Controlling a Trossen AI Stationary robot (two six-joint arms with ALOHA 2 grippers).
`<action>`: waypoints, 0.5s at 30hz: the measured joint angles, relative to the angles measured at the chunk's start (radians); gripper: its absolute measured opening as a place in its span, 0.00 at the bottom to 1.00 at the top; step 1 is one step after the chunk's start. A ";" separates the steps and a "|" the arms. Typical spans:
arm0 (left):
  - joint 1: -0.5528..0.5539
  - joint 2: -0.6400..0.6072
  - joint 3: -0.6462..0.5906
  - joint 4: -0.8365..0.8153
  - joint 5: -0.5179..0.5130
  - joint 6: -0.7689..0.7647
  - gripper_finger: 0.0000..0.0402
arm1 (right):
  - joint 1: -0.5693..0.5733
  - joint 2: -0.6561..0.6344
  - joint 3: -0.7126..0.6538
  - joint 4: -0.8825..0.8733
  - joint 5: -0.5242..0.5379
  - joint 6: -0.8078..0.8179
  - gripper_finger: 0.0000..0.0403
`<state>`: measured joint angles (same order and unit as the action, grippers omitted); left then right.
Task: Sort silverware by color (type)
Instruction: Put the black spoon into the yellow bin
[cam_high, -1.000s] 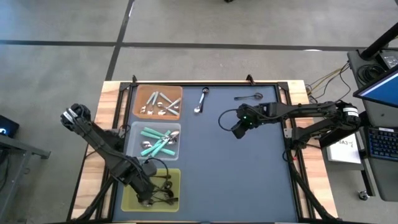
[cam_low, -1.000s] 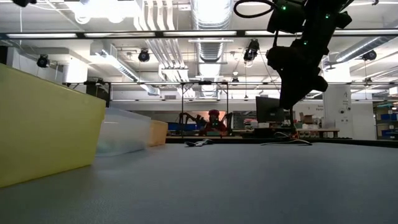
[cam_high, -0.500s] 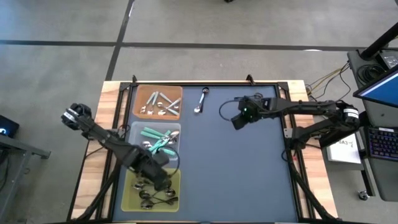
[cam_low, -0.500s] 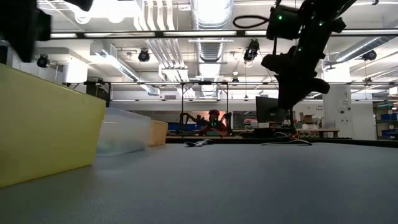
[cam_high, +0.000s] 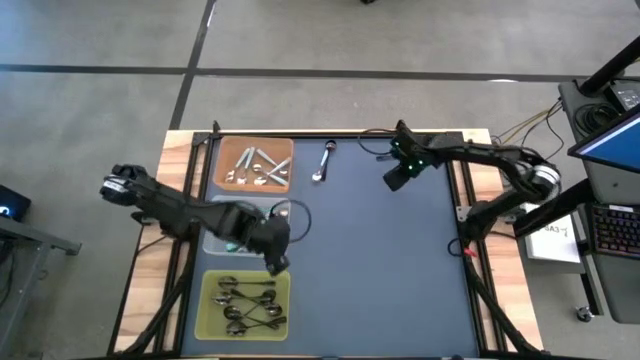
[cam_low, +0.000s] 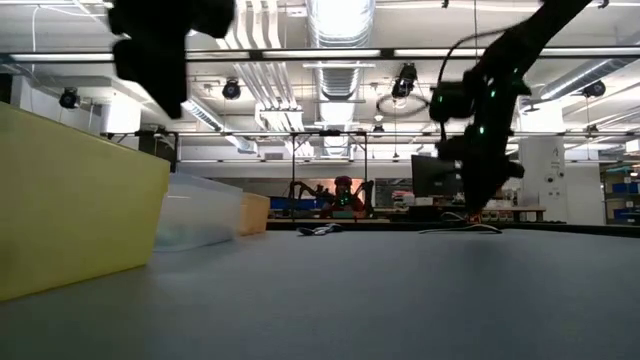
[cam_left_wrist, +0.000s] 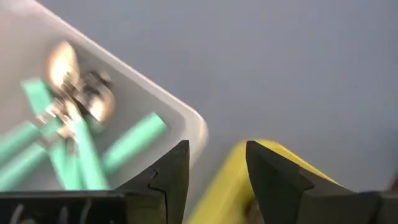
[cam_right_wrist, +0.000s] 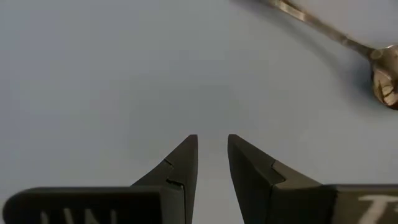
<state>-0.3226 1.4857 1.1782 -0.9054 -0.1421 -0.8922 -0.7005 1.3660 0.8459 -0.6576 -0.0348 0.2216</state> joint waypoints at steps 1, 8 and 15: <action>0.026 0.000 0.000 0.000 0.000 0.035 0.35 | -0.016 0.031 0.000 0.001 0.000 -0.038 0.20; 0.263 0.000 0.006 0.004 0.084 0.260 0.35 | -0.081 0.252 0.118 -0.106 0.001 -0.156 0.20; 0.475 -0.002 0.045 0.012 0.092 0.427 0.35 | -0.081 0.328 0.310 -0.249 0.042 -0.410 0.20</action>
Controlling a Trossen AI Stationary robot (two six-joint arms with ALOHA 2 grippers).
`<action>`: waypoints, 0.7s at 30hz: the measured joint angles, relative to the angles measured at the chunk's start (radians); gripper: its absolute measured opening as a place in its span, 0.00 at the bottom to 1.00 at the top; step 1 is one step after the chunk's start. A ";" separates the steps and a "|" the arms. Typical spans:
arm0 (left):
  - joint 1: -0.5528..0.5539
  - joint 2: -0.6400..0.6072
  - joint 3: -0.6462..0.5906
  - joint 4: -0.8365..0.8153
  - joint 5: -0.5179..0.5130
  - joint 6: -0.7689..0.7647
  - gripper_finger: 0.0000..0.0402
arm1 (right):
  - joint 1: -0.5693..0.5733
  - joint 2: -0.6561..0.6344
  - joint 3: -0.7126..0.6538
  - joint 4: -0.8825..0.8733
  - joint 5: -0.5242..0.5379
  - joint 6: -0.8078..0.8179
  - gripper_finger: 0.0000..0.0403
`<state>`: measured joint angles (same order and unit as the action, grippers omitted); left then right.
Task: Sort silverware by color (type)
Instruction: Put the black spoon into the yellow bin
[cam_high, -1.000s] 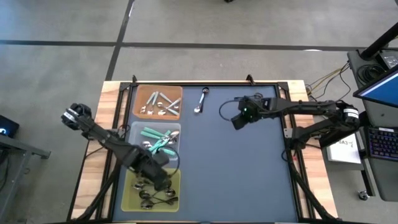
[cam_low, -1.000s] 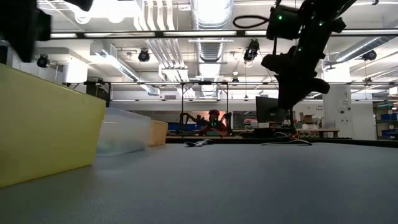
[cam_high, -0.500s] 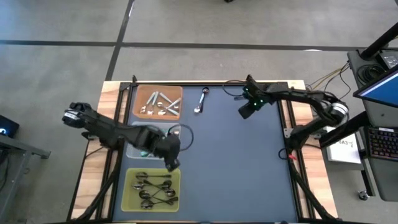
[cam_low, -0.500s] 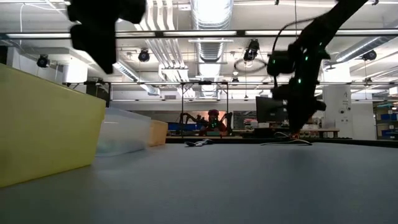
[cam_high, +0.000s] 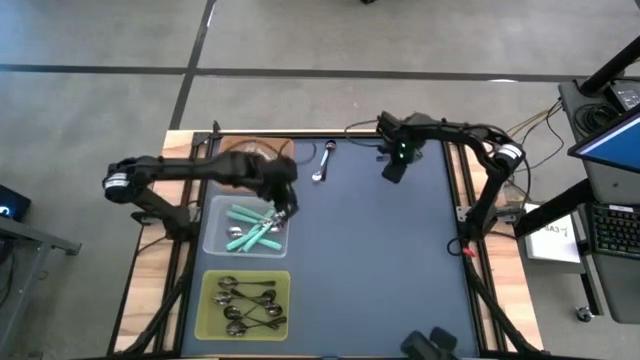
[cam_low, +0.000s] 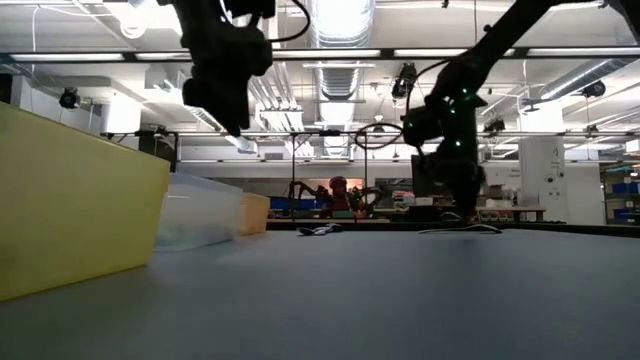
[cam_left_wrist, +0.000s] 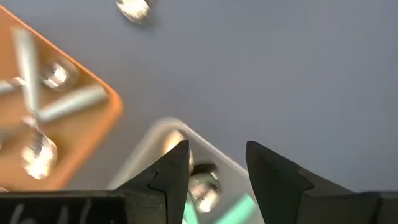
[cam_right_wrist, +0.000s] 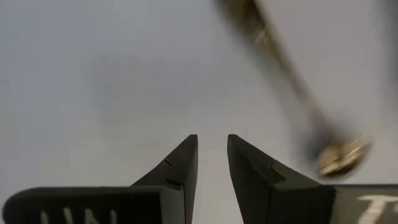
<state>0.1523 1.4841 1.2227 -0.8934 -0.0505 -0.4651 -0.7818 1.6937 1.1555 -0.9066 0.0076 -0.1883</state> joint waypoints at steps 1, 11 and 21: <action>0.027 0.000 0.006 0.008 0.000 0.020 0.35 | -0.002 0.006 0.021 -0.001 0.011 -0.057 0.20; 0.206 0.000 0.056 0.070 0.003 0.142 0.35 | -0.063 0.101 0.167 0.024 0.021 -0.322 0.20; 0.220 0.000 0.103 0.035 0.008 0.227 0.35 | -0.113 0.175 0.212 -0.004 0.020 -0.298 0.24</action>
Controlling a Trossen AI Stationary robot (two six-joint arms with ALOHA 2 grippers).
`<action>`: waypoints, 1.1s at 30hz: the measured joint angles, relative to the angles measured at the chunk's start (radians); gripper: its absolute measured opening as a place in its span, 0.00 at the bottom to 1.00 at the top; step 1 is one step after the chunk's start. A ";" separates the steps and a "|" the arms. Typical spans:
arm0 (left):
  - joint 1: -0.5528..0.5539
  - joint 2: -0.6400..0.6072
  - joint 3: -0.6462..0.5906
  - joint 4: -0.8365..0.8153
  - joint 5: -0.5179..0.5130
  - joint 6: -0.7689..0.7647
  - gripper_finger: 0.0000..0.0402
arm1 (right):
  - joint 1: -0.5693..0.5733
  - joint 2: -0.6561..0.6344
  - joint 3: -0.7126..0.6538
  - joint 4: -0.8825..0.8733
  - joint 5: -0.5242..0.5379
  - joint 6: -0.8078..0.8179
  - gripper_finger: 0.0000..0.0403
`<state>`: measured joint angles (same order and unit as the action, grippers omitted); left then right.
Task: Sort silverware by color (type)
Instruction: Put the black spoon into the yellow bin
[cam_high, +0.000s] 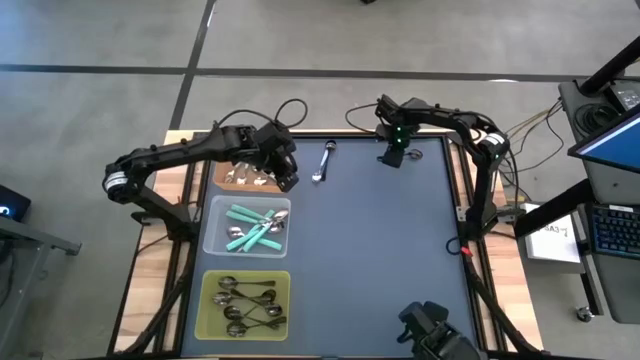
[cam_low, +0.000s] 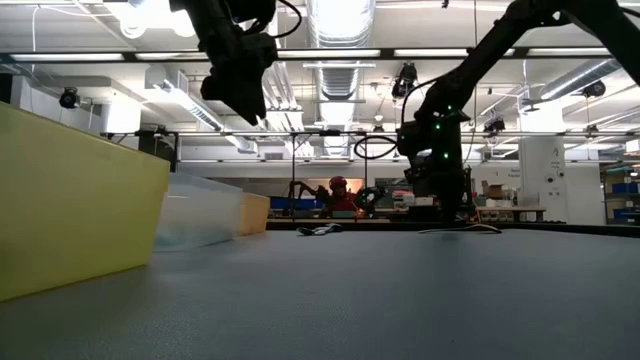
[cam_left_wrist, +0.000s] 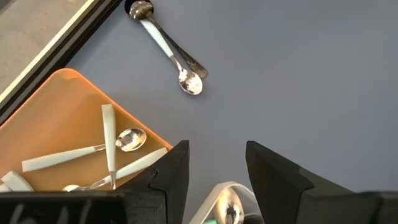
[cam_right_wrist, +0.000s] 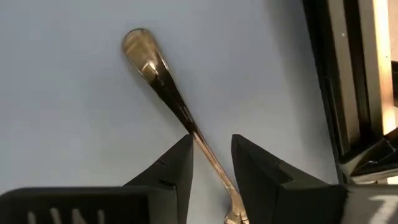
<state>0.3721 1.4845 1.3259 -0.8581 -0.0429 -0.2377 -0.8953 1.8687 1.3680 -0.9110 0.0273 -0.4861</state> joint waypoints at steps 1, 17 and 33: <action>0.002 0.000 0.002 -0.007 0.001 0.006 0.35 | 0.000 0.000 0.000 -0.002 -0.001 -0.004 0.25; 0.006 0.000 0.006 -0.024 0.001 0.040 0.35 | -0.002 -0.001 -0.066 0.052 -0.001 -0.369 0.33; 0.031 0.001 0.005 0.056 -0.001 0.035 0.35 | -0.030 -0.004 -0.110 0.154 -0.166 -0.219 0.08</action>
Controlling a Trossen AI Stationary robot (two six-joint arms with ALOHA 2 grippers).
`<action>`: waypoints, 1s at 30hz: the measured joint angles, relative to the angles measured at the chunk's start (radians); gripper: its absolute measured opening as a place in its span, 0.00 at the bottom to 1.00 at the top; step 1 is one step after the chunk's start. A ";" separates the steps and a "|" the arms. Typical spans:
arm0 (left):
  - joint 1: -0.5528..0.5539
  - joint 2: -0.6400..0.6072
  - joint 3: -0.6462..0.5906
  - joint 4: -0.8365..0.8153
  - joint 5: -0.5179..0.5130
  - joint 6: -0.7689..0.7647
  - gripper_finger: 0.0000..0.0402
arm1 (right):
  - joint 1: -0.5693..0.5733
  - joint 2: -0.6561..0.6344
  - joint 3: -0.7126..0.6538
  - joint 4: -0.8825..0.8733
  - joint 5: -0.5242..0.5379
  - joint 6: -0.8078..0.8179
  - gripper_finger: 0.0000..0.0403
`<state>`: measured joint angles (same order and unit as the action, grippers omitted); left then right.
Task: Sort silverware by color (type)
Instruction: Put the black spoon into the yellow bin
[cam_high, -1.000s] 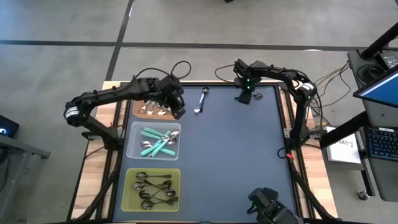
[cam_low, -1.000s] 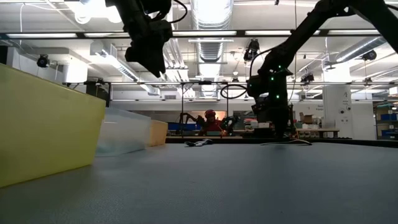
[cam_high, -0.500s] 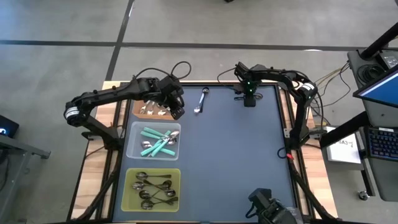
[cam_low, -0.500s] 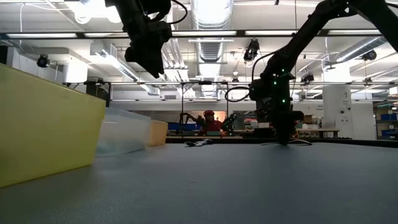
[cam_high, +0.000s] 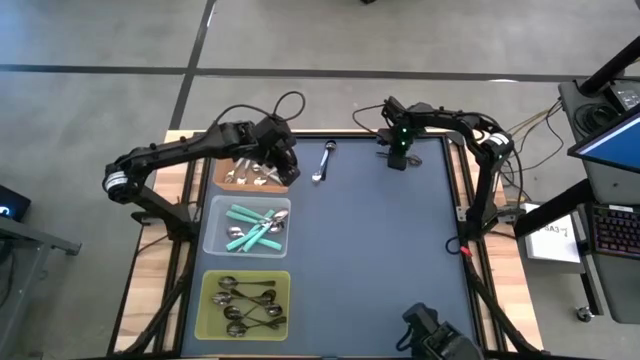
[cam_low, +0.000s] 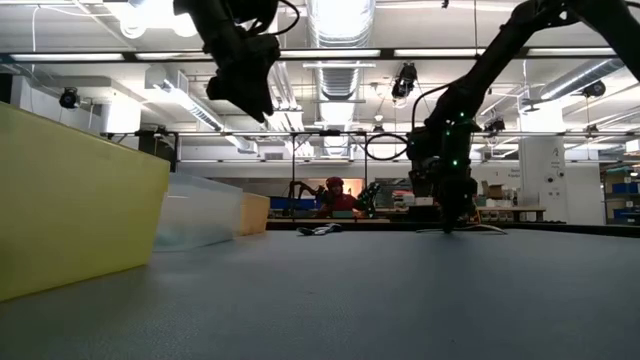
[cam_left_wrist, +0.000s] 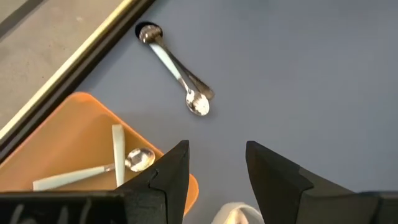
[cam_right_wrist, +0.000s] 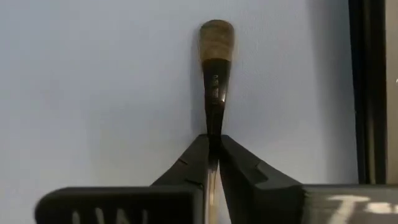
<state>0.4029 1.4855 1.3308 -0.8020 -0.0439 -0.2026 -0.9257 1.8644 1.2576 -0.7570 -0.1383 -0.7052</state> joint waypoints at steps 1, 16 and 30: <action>0.002 0.000 0.000 0.008 0.000 0.000 0.35 | 0.000 0.000 -0.003 0.000 -0.004 0.001 0.05; 0.007 0.000 -0.021 0.074 -0.001 0.005 0.35 | 0.007 -0.021 0.111 0.030 -0.566 0.256 0.03; 0.007 0.000 -0.325 0.647 0.160 0.133 0.27 | 0.164 -0.130 0.129 0.418 -0.657 0.444 0.02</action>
<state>0.4103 1.4857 1.0059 -0.1546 0.1161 -0.0701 -0.7617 1.7341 1.3865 -0.3390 -0.7948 -0.2607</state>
